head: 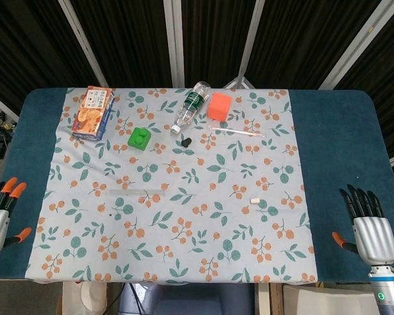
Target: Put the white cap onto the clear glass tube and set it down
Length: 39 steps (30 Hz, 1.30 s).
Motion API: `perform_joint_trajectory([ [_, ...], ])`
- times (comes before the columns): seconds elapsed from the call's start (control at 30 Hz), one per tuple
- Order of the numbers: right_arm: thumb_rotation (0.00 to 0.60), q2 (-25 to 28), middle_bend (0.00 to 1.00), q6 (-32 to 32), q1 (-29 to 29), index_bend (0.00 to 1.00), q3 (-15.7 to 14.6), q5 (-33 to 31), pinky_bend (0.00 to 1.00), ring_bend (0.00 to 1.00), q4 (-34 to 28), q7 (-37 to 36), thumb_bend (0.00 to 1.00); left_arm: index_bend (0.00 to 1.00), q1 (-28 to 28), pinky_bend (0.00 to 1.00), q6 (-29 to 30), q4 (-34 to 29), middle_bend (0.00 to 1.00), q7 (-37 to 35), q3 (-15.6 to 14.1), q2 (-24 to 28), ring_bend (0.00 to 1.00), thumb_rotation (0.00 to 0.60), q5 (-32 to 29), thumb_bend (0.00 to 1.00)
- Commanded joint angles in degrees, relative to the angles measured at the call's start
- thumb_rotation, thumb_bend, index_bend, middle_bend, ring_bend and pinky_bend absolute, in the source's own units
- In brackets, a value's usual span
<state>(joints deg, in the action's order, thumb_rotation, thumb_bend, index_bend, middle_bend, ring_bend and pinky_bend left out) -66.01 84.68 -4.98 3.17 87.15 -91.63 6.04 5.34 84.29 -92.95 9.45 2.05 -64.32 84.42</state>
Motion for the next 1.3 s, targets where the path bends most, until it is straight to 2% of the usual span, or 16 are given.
perform_joint_trajectory([
  [0.03,0.600,-0.12,0.00,0.27,0.04,0.00,0.12,0.04,0.00,0.00,0.14,0.03,0.24,0.00,0.01,0.00,0.00,0.02,0.00,-0.09,0.06,0.00,0.00,0.600,-0.08,0.04],
  [0.67,0.600,-0.07,0.00,-0.26,0.15,0.00,0.46,-1.40,0.00,0.00,-0.33,-0.50,0.24,0.01,0.98,0.00,-2.21,-1.74,0.00,1.30,0.69,-0.09,0.00,0.600,-2.17,0.04],
  [0.83,0.600,0.25,0.00,-0.68,0.25,0.00,0.56,-2.21,0.00,0.00,-1.04,-1.09,0.24,0.05,3.15,0.00,-3.62,-3.78,0.01,5.31,1.87,-0.48,0.00,0.600,-2.03,0.04],
  [0.97,0.600,0.30,0.00,-0.87,0.12,0.00,0.41,-1.90,0.00,0.00,-1.24,-1.05,0.24,0.13,6.15,0.00,-6.31,-6.01,0.11,9.53,3.87,-1.59,0.00,0.600,-3.69,0.05],
  [1.07,0.600,0.21,0.00,-0.94,0.04,0.00,0.30,-1.60,0.00,0.00,-1.28,-1.11,0.24,0.23,9.17,0.00,-9.23,-7.70,0.23,13.66,5.98,-3.24,0.00,0.600,-6.63,0.09],
  [1.13,0.600,0.22,0.00,-0.97,0.00,0.00,0.20,-1.38,0.00,0.00,-1.30,-1.13,0.24,0.28,11.14,0.00,-11.06,-8.47,0.27,16.55,7.39,-4.77,0.02,0.600,-9.29,0.12],
  [1.3,0.600,0.08,0.00,-0.77,-0.09,0.00,0.09,-0.74,0.00,0.00,-0.90,-1.54,0.24,0.32,16.52,0.00,-14.72,-7.60,0.31,24.72,10.14,-10.68,0.04,0.600,-15.88,0.16],
])
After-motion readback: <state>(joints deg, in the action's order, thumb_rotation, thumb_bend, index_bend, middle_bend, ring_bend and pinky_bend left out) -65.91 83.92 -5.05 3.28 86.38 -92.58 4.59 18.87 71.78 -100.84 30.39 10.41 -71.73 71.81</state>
